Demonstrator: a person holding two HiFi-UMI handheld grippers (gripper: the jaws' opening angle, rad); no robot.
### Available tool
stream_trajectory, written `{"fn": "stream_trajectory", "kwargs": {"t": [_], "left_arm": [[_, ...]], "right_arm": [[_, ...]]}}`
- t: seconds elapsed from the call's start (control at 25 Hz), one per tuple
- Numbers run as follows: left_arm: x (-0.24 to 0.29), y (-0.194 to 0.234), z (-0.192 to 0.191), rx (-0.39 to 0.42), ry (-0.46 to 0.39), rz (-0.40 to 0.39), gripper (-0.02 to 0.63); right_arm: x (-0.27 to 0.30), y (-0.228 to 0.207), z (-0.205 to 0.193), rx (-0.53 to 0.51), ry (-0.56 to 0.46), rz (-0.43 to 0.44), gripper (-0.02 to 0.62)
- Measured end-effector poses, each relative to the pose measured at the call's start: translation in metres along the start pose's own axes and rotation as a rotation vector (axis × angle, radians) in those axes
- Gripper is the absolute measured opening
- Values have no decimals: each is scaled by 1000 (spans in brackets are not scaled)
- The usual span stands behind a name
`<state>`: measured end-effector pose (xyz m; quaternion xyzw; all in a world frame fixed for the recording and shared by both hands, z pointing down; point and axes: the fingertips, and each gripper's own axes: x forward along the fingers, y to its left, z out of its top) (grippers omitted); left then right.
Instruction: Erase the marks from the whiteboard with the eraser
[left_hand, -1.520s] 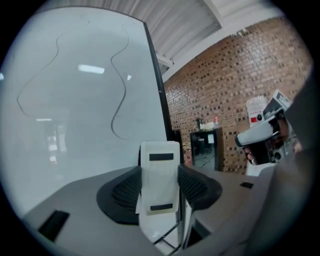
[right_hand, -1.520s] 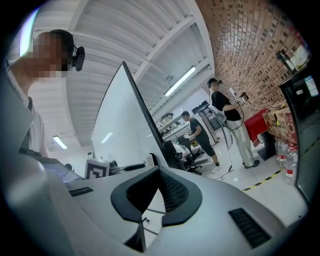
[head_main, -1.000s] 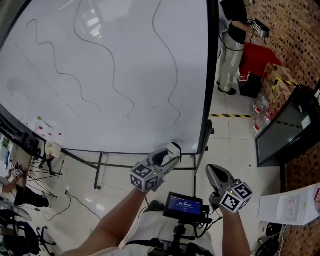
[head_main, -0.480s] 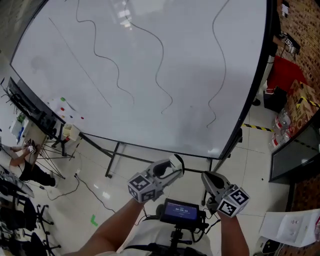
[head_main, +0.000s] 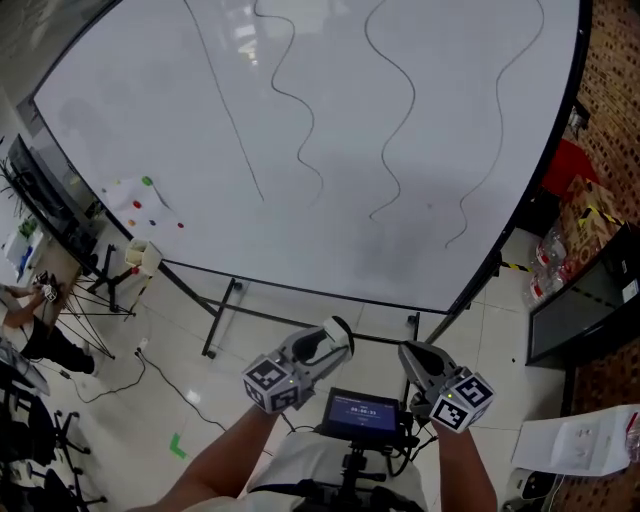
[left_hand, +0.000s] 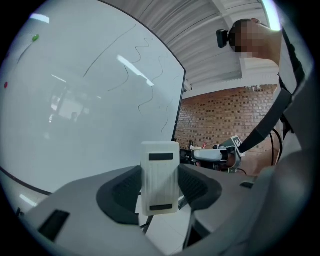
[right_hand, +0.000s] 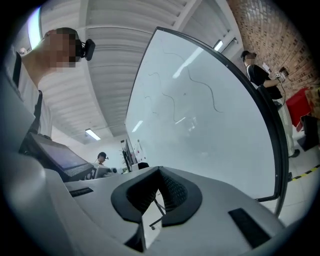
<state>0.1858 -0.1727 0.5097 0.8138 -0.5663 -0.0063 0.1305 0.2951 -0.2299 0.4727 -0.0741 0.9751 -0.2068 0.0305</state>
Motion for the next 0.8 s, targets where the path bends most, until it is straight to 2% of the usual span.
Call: {"fn": "stream_trajectory", "kwargs": {"t": [0.44, 0.8], "left_arm": [[-89, 29, 1, -18, -50, 59, 261], [-142, 52, -6, -16, -44, 98, 261]], "right_arm": [[35, 83, -26, -111, 22, -28, 6], [60, 127, -51, -137, 37, -49, 6]]}}
